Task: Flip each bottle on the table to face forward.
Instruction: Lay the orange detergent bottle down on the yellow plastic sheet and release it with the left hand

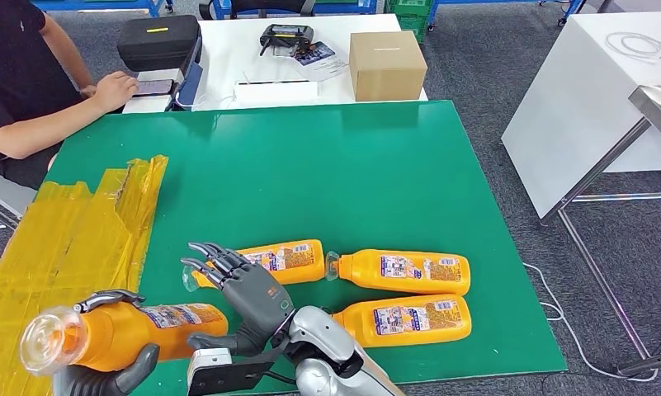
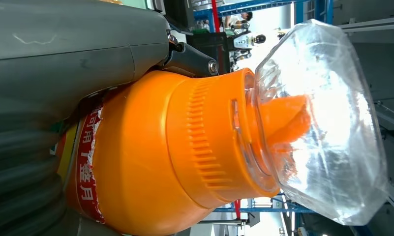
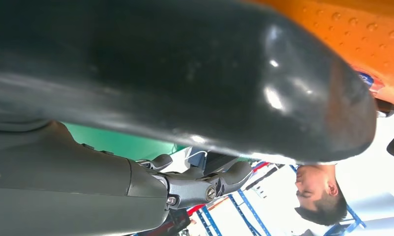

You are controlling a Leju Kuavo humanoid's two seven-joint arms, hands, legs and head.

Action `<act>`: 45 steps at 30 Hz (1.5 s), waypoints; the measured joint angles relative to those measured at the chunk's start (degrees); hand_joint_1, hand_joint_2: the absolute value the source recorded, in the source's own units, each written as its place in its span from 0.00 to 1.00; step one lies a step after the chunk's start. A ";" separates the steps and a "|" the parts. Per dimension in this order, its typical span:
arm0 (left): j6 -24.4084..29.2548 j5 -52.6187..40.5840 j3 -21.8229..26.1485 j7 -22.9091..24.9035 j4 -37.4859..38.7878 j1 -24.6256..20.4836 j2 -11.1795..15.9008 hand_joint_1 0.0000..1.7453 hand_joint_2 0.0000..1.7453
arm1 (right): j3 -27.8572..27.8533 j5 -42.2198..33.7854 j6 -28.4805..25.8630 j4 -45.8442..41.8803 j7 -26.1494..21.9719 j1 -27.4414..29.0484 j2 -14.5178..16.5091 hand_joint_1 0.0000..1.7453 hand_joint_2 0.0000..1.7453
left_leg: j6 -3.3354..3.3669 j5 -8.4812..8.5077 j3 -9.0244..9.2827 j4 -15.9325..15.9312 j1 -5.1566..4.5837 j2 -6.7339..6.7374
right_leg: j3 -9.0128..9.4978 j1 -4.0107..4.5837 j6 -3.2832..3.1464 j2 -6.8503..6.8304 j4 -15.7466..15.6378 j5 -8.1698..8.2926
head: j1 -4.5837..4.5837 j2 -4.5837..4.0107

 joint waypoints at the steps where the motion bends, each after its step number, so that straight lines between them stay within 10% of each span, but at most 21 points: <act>1: 0.00 0.00 0.00 0.00 -0.01 0.00 0.00 1.00 1.00 | 0.00 0.00 0.00 0.00 -0.01 0.00 0.00 0.00 0.00 | 0.00 0.00 0.00 0.00 0.00 0.00 | 0.00 0.00 0.00 0.00 0.00 0.00 | 0.00 0.00; 4: 0.00 0.00 0.00 0.00 -0.02 0.00 0.00 1.00 1.00 | 0.00 0.00 0.00 0.00 0.00 0.00 0.00 0.00 0.00 | 0.00 0.00 0.00 0.00 0.00 0.00 | 0.00 0.00 0.00 0.00 0.00 0.00 | 0.00 0.00; 8: 1.00 -0.90 -0.02 0.90 0.06 -0.08 0.13 1.00 1.00 | -0.02 -0.05 0.87 0.02 0.90 -0.21 -0.02 0.00 1.00 | 0.00 0.00 0.00 0.00 0.00 0.00 | -0.03 0.00 0.00 0.00 -0.01 0.00 | 0.01 0.00; 11: 13.20 -12.32 -1.76 11.04 7.08 -5.03 5.58 1.00 1.00 | -0.34 -3.09 6.54 3.71 5.80 -6.42 -0.32 0.00 1.00 | 0.04 0.28 -0.14 -0.01 -0.03 -0.27 | -0.24 -0.05 0.07 -0.27 0.04 0.07 | -0.01 0.00; 14: 42.57 -43.62 -4.20 23.74 21.26 -14.57 13.35 1.00 1.00 | -2.51 -6.63 9.24 12.62 5.13 -18.02 -0.20 0.00 1.00 | -0.11 0.75 -0.30 -0.03 0.07 -0.56 | -0.20 0.02 -0.04 -0.58 0.19 0.33 | 0.31 0.00; 17: 63.36 -78.10 -4.96 25.97 30.32 -17.69 17.75 1.00 1.00 | -3.98 -6.72 9.35 17.94 4.12 -23.78 0.01 0.00 1.00 | -0.17 0.87 -0.25 -0.03 0.12 -0.13 | -0.32 0.11 -0.16 -0.29 0.24 0.60 | 0.29 0.00; 24: 53.63 -79.29 -6.21 26.81 35.68 -18.74 21.68 1.00 1.00 | -4.33 -5.96 9.25 21.81 4.86 -25.76 0.19 0.00 1.00 | -0.16 0.98 -0.71 0.01 0.10 -0.14 | -0.70 0.10 -0.16 -0.27 0.25 0.69 | 0.31 0.00; 45: 52.60 -78.05 -6.66 26.52 37.53 -19.53 23.26 1.00 1.00 | -4.31 -5.88 9.44 24.13 5.18 -26.60 0.40 0.00 1.00 | -0.17 0.98 -0.70 0.00 0.15 -0.14 | -0.70 0.14 -0.17 -0.27 0.25 0.68 | 0.31 0.00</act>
